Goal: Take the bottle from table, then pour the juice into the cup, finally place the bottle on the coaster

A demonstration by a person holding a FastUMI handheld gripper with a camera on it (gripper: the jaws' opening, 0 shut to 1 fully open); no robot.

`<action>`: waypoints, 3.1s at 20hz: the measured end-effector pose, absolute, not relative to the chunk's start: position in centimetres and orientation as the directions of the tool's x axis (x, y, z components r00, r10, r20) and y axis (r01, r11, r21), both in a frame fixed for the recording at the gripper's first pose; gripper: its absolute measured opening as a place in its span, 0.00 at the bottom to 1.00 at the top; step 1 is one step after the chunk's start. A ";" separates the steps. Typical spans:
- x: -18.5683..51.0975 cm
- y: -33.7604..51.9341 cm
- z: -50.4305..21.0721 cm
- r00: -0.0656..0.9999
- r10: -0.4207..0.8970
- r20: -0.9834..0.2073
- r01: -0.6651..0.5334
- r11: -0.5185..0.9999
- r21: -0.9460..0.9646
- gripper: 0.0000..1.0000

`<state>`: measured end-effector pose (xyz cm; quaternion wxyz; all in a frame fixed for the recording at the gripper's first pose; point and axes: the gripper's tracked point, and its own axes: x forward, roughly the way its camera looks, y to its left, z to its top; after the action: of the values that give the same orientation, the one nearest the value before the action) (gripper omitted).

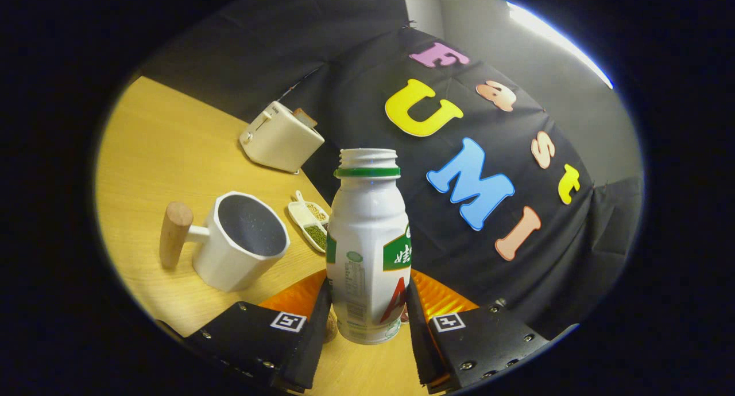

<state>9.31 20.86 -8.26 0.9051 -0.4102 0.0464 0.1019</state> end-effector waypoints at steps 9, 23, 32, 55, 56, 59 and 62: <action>12.0 18.7 -10.9 0.949 0.176 -0.262 -0.239 0.942 -0.235 0.65; 13.4 18.7 -14.4 0.927 0.217 -0.308 -0.252 0.964 -0.080 0.65; 12.9 18.6 -14.7 0.945 0.216 -0.247 -0.240 0.968 -0.073 0.65; 12.2 18.3 -13.4 0.974 0.199 -0.112 -0.210 0.974 -0.088 0.87; 12.3 18.3 -13.3 0.973 0.206 -0.106 -0.215 0.973 -0.086 0.87; 12.0 18.4 -12.8 0.974 0.211 -0.089 -0.218 0.972 -0.086 0.87; 11.6 18.0 -10.7 0.979 0.201 -0.033 -0.203 0.976 -0.077 0.87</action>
<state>11.57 18.03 -10.68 0.9939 -0.0400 0.0123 0.1016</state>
